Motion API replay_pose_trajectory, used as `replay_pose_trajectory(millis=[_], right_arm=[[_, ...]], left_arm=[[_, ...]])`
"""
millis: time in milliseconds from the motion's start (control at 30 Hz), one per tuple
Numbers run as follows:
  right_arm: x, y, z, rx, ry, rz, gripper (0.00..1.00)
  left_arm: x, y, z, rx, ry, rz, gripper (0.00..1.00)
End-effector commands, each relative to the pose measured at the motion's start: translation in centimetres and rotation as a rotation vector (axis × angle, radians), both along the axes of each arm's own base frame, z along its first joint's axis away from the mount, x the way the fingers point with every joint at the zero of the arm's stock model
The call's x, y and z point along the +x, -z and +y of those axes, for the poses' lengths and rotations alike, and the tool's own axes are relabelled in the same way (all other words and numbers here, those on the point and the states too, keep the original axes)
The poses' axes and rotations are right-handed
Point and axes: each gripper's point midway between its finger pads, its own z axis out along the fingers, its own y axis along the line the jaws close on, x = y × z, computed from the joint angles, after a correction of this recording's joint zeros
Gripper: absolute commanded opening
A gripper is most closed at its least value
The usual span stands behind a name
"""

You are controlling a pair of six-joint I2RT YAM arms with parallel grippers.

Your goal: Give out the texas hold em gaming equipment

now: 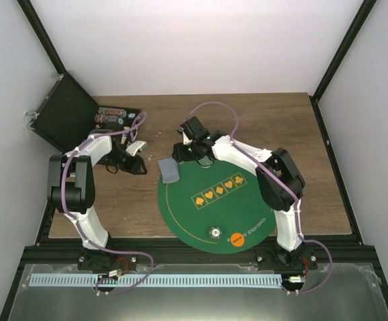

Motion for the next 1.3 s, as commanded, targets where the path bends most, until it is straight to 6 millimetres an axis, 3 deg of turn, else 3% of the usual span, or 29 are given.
replay_pose_trajectory(millis=[0, 200, 367, 667, 967, 1133, 1267], right_arm=[[1.5, 1.1, -1.2, -0.055, 0.108, -0.007, 0.48], [1.4, 4.2, -1.4, -0.097, 0.112, 0.033, 0.32], [1.1, 5.6, -1.2, -0.089, 0.108, 0.060, 0.20], [-0.2, 7.9, -0.2, -0.068, 0.036, 0.131, 0.14], [-0.8, 7.0, 0.0, -0.030, 0.025, 0.134, 0.14], [-0.4, 5.8, -2.6, -0.112, 0.107, 0.073, 0.17], [-0.1, 3.8, -4.3, -0.149, 0.148, 0.016, 0.28]], left_arm=[[1.2, 0.6, -1.4, 0.037, 0.043, -0.045, 0.37], [2.9, 1.9, -2.4, 0.082, 0.055, -0.070, 0.35], [3.7, 3.0, -2.8, 0.101, 0.064, -0.066, 0.33], [3.2, 3.5, -5.8, 0.077, 0.145, -0.109, 0.34], [2.5, 3.0, -7.0, 0.086, 0.202, -0.138, 0.34], [2.8, 2.3, -5.6, 0.124, 0.181, -0.151, 0.34], [2.9, 1.8, -4.1, 0.119, 0.132, -0.128, 0.37]])
